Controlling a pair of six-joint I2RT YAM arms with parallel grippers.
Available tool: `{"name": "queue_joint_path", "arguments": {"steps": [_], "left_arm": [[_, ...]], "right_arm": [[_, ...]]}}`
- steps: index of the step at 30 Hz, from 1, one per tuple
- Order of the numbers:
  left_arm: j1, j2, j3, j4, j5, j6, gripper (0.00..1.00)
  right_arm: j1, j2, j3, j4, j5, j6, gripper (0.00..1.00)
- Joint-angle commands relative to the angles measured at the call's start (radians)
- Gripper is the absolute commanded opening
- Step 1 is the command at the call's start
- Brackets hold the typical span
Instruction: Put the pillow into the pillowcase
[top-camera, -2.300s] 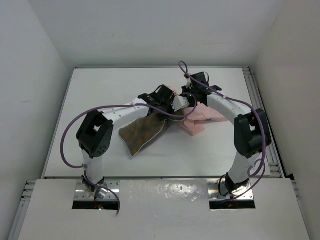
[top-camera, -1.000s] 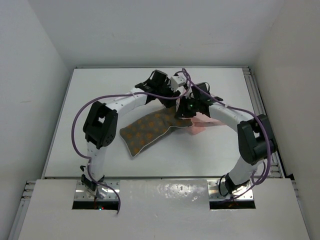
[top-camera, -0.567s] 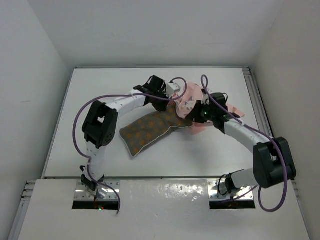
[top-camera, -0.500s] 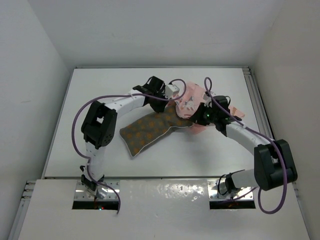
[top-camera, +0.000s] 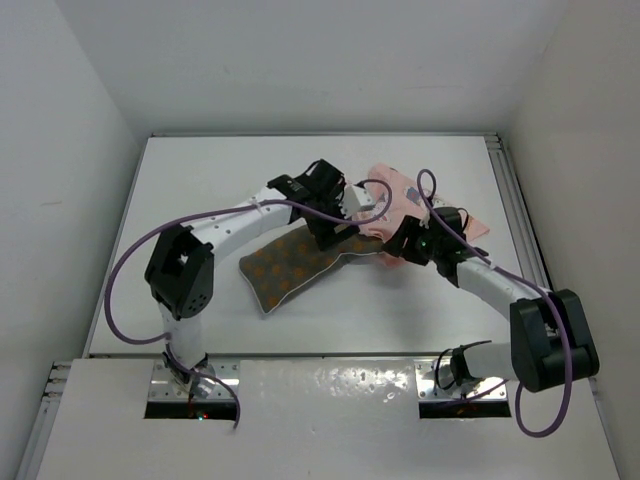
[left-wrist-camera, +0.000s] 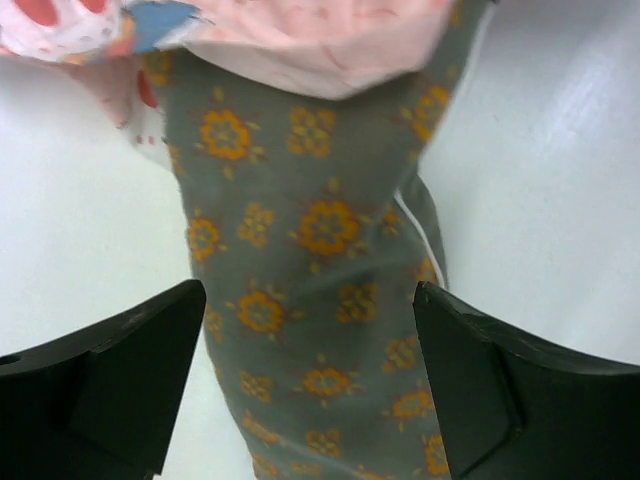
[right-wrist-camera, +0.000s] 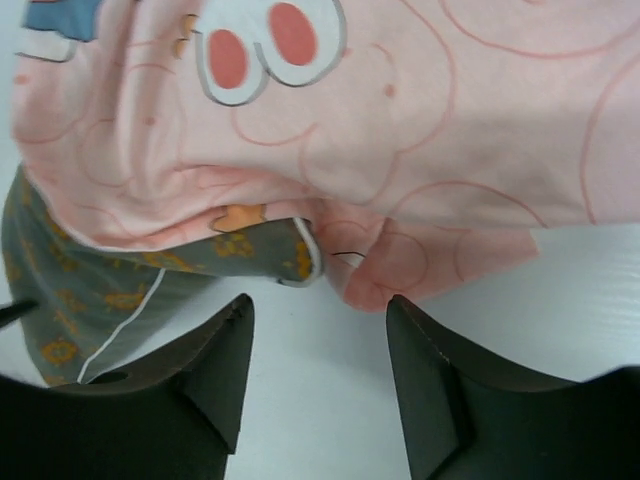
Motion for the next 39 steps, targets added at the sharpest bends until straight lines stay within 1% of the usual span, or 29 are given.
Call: {"name": "queue_joint_path", "arguments": {"steps": [1,3,5,7,9,10,11,13,14,16,17,18,19,21,22,23,24,25,27,29,30,31,32,35,39], "left_arm": [[-0.023,-0.049,-0.076,-0.002,-0.006,0.033,0.86],[-0.026,-0.034,-0.104,0.033,-0.023,0.005,0.88],[-0.023,-0.002,-0.11,0.064,-0.052,-0.016,0.9],[-0.022,0.027,-0.114,0.083,-0.072,-0.024,0.9],[-0.023,0.043,-0.127,0.121,-0.094,-0.033,0.9],[-0.025,0.056,-0.131,0.132,-0.1,-0.036,0.9],[-0.026,0.064,-0.139,0.148,-0.098,-0.044,0.85],[-0.028,0.089,-0.141,0.158,-0.097,-0.049,0.72],[-0.028,0.093,-0.136,0.158,-0.1,-0.058,0.57],[-0.025,0.106,-0.133,0.153,-0.097,-0.063,0.49],[-0.022,0.106,-0.127,0.144,-0.085,-0.067,0.41],[-0.016,0.101,-0.124,0.139,-0.072,-0.069,0.36],[-0.013,0.096,-0.122,0.138,-0.045,-0.072,0.26],[-0.008,0.084,-0.122,0.138,-0.035,-0.075,0.18],[-0.007,0.081,-0.121,0.138,-0.035,-0.076,0.12],[-0.007,0.08,-0.119,0.138,-0.037,-0.082,0.02],[-0.002,0.076,-0.116,0.138,-0.038,-0.089,0.0],[0.003,0.075,-0.108,0.136,-0.042,-0.098,0.0],[0.015,0.075,-0.095,0.133,-0.074,-0.115,0.0],[0.024,0.075,-0.07,0.135,-0.185,-0.151,0.0],[0.027,0.079,-0.065,0.142,-0.228,-0.161,0.0],[0.027,0.081,-0.052,0.155,-0.288,-0.165,0.0],[0.029,0.084,-0.044,0.159,-0.311,-0.168,0.0],[0.029,0.099,-0.006,0.162,-0.338,-0.182,0.0],[0.021,0.119,0.04,0.15,-0.304,-0.184,0.0]], "right_arm": [[-0.002,0.008,-0.015,0.033,0.053,0.014,0.57],[-0.011,0.028,-0.002,0.024,0.086,0.04,0.57],[-0.014,0.059,0.0,0.053,0.096,0.066,0.57],[-0.016,0.103,0.002,0.094,0.106,0.081,0.53],[-0.024,0.139,0.008,0.116,0.103,0.12,0.46],[-0.027,0.175,0.014,0.145,0.092,0.127,0.46],[-0.025,0.194,0.017,0.156,0.084,0.139,0.45],[-0.024,0.232,0.034,0.173,0.069,0.147,0.46],[-0.024,0.261,0.038,0.173,0.066,0.161,0.46],[-0.021,0.28,0.041,0.193,0.053,0.166,0.46],[-0.014,0.292,0.038,0.2,0.053,0.17,0.47],[-0.013,0.3,0.038,0.213,0.05,0.169,0.47],[-0.011,0.307,0.041,0.22,0.046,0.173,0.45],[-0.011,0.335,0.044,0.251,0.011,0.176,0.37],[-0.013,0.346,0.049,0.26,-0.002,0.176,0.21],[-0.011,0.353,0.054,0.265,-0.012,0.179,0.12],[-0.014,0.369,0.066,0.259,-0.017,0.184,0.01],[-0.017,0.367,0.069,0.247,-0.026,0.192,0.0],[-0.037,0.32,0.057,0.233,-0.019,0.193,0.0],[-0.051,0.262,0.012,0.23,0.013,0.167,0.0],[-0.051,0.196,-0.01,0.204,0.024,0.149,0.0],[-0.051,0.168,-0.017,0.185,0.041,0.103,0.0],[-0.053,0.139,-0.018,0.168,0.043,0.078,0.0],[-0.051,0.077,-0.035,0.128,0.009,0.032,0.0],[-0.053,0.019,-0.106,0.153,0.007,0.057,0.0]]}}
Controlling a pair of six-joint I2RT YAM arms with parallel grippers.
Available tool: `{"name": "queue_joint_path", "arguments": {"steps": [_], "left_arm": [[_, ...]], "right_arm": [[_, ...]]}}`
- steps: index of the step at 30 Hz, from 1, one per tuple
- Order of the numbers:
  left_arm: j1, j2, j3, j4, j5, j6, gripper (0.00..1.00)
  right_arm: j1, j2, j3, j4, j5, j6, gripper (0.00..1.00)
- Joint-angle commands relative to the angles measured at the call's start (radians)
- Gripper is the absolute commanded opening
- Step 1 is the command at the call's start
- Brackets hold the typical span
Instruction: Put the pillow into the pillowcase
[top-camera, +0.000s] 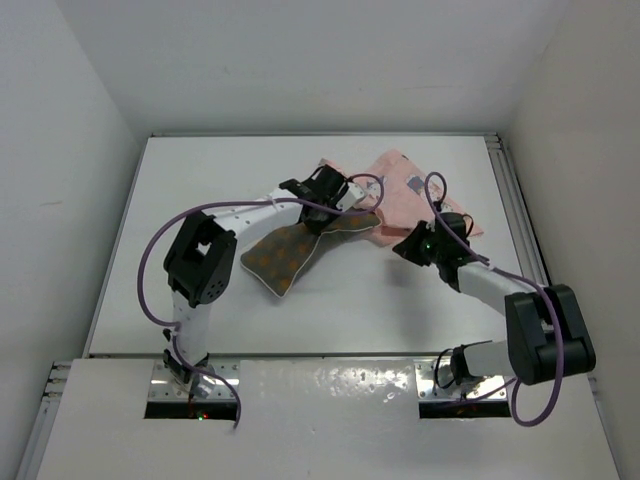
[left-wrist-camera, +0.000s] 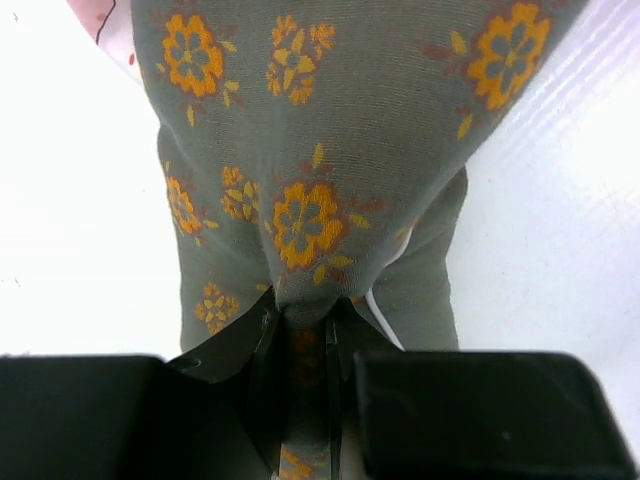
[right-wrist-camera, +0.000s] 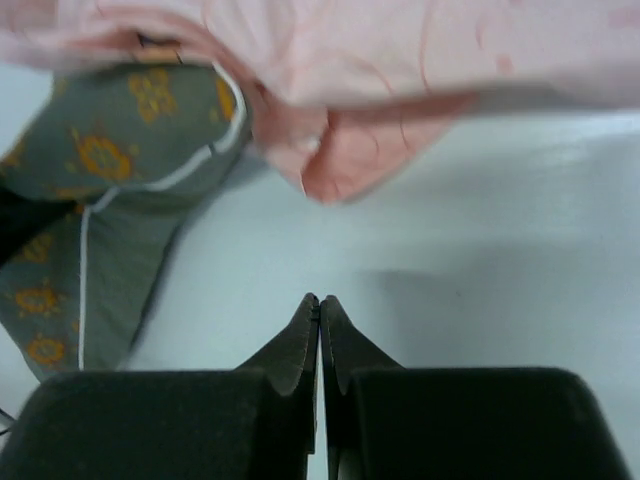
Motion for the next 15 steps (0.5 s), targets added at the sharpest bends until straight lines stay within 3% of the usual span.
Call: {"name": "queue_joint_path", "arguments": {"steps": [1,3,4,8,15], "left_arm": [[0.004,0.006,0.078,0.028,-0.007,-0.011,0.0],[-0.009,0.001,0.084,0.018,0.027,0.002,0.0],[-0.01,-0.003,0.08,0.015,0.053,0.008,0.0],[-0.012,-0.016,0.064,0.018,0.072,0.006,0.0],[-0.006,-0.036,0.032,0.029,0.064,0.012,0.0]], "right_arm": [[0.002,-0.043,-0.058,0.008,-0.004,-0.012,0.0],[0.001,-0.047,-0.056,0.019,0.005,-0.005,0.0],[0.001,-0.036,-0.046,0.016,0.005,-0.011,0.12],[0.002,0.057,0.039,0.022,-0.015,-0.024,0.31],[0.007,0.349,0.252,0.002,-0.049,-0.011,0.43]]}}
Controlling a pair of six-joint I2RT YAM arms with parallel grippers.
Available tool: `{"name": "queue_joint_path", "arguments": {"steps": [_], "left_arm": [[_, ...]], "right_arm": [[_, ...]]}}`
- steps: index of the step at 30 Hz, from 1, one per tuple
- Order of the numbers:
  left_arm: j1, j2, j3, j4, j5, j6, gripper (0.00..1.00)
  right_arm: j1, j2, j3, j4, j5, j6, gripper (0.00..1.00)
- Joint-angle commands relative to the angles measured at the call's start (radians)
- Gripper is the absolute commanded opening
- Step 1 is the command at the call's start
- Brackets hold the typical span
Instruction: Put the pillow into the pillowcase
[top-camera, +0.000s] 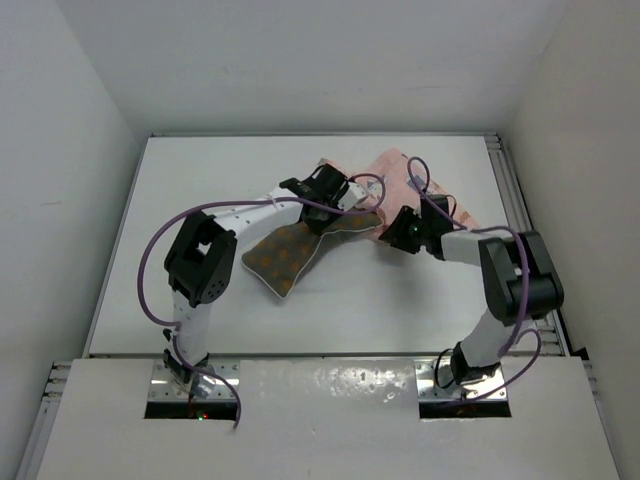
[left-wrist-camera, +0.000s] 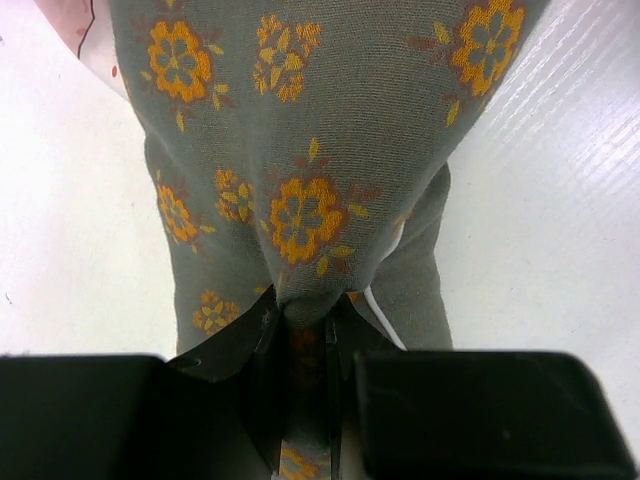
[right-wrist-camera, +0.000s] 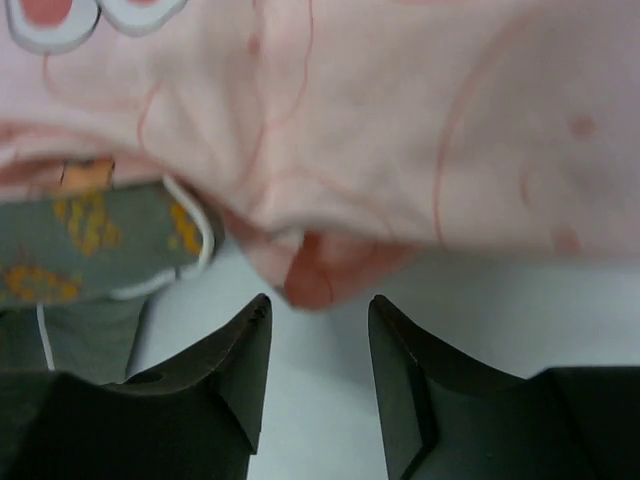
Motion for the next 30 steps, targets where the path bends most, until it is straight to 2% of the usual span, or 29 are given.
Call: {"name": "queue_joint_path", "arguments": {"steps": [1,7,8,9,10,11,16,20,23,28,30], "left_arm": [[0.0,-0.052,0.003,0.038,0.021,0.001,0.0],[0.014,-0.055,-0.012,0.029,0.037,-0.009,0.0],[0.016,-0.056,-0.012,0.031,0.039,-0.009,0.0],[0.019,-0.056,-0.012,0.032,0.04,-0.009,0.0],[0.02,-0.055,-0.012,0.032,0.042,-0.012,0.0],[0.028,-0.058,-0.011,0.034,0.045,-0.015,0.0],[0.075,-0.052,0.011,0.04,-0.001,-0.051,0.0],[0.082,-0.049,0.02,0.046,-0.042,-0.025,0.0],[0.077,-0.044,0.019,0.046,-0.026,-0.019,0.0],[0.043,-0.024,-0.003,0.047,-0.019,-0.017,0.0],[0.027,-0.023,-0.007,0.051,-0.036,-0.015,0.0]], "right_arm": [[0.008,0.104,0.106,0.018,-0.019,-0.003,0.44],[0.032,0.228,0.202,-0.018,-0.011,0.006,0.44],[0.032,0.233,0.202,-0.005,-0.014,0.009,0.39],[0.034,0.236,0.195,-0.001,-0.015,0.021,0.17],[0.031,0.229,0.189,0.005,-0.015,0.02,0.03],[0.032,0.215,0.17,0.015,-0.011,0.021,0.0],[0.026,0.004,0.012,0.038,0.033,-0.037,0.0],[0.031,-0.15,-0.109,0.033,0.036,-0.078,0.0],[0.045,-0.207,-0.177,0.032,0.019,-0.06,0.0],[0.078,-0.199,-0.2,-0.008,-0.004,-0.044,0.0],[0.079,-0.208,-0.19,-0.053,-0.001,-0.063,0.31]]}}
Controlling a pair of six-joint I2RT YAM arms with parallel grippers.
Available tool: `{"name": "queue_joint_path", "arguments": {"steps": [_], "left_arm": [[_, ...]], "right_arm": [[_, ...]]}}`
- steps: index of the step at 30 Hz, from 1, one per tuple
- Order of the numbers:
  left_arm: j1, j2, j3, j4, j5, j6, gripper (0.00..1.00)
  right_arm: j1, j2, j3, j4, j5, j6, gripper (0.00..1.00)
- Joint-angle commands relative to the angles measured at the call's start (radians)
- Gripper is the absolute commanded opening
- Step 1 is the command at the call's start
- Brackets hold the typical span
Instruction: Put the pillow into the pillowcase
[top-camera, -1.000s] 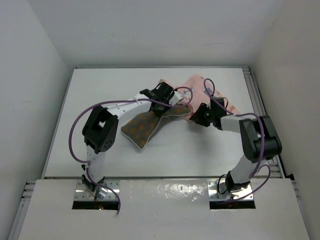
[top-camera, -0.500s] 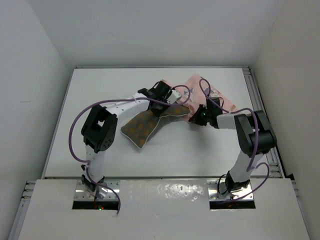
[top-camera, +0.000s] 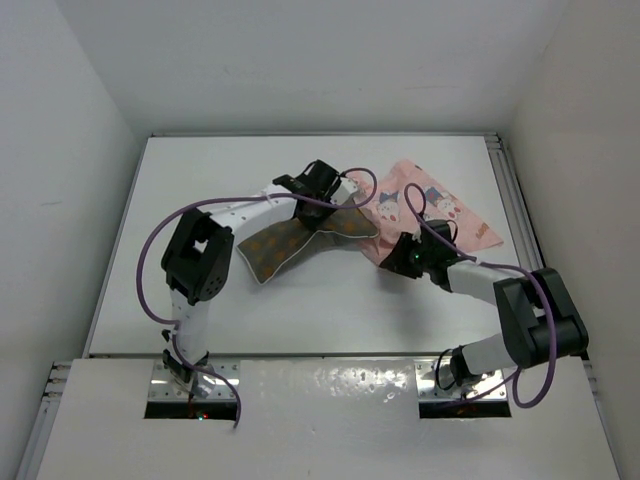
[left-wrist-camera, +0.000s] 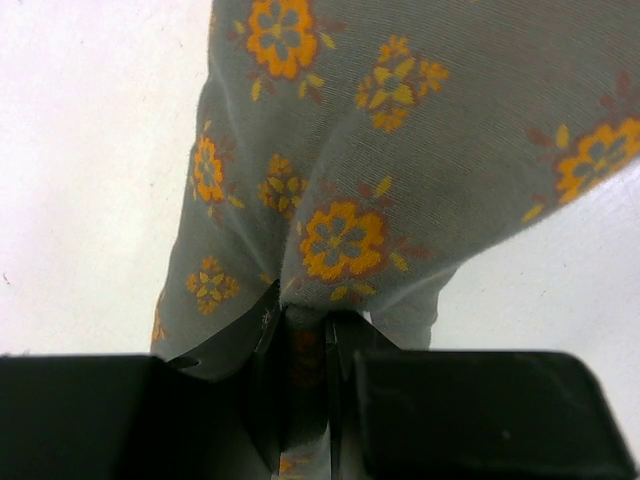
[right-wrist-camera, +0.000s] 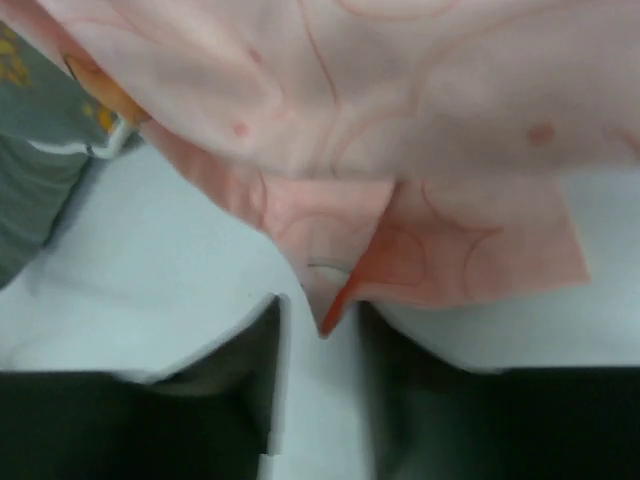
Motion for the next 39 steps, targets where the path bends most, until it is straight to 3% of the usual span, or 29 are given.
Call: {"name": "queue_joint_path", "arguments": {"steps": [1,2,4,7,9,11,12,13,16,24,39], "left_arm": [[-0.023,-0.022,-0.001,0.045,-0.04,0.004,0.0],[-0.025,-0.024,-0.003,0.047,-0.039,-0.002,0.0],[-0.026,-0.024,-0.003,0.047,-0.032,-0.005,0.0],[-0.026,-0.024,-0.003,0.047,-0.026,-0.01,0.0],[-0.026,-0.025,0.0,0.041,-0.025,-0.01,0.0],[-0.026,-0.027,0.006,0.041,-0.023,-0.01,0.0],[-0.026,-0.028,0.005,0.039,-0.02,-0.01,0.0],[-0.026,-0.03,0.006,0.038,-0.014,-0.01,0.0],[-0.028,-0.033,0.003,0.034,-0.002,-0.011,0.0],[-0.031,-0.034,0.0,0.038,-0.011,-0.007,0.0],[-0.034,-0.039,-0.003,0.038,-0.016,-0.005,0.0]], "right_arm": [[0.009,-0.019,0.021,-0.098,0.041,-0.038,0.45],[0.009,-0.035,0.023,-0.122,0.079,-0.05,0.56],[0.008,-0.097,0.02,-0.155,0.195,-0.078,0.57],[0.021,-0.174,0.019,-0.138,0.28,-0.133,0.23],[0.043,-0.194,0.026,-0.071,0.314,-0.194,0.1],[0.069,-0.19,0.041,-0.044,0.299,-0.216,0.2],[0.073,-0.159,0.074,-0.006,0.293,-0.222,0.3],[0.08,-0.112,0.093,-0.009,0.29,-0.225,0.31],[0.095,-0.005,0.174,-0.041,0.27,-0.228,0.31],[0.146,0.103,0.263,0.016,0.248,-0.225,0.31],[0.199,0.102,0.234,0.009,0.274,-0.204,0.31]]}}
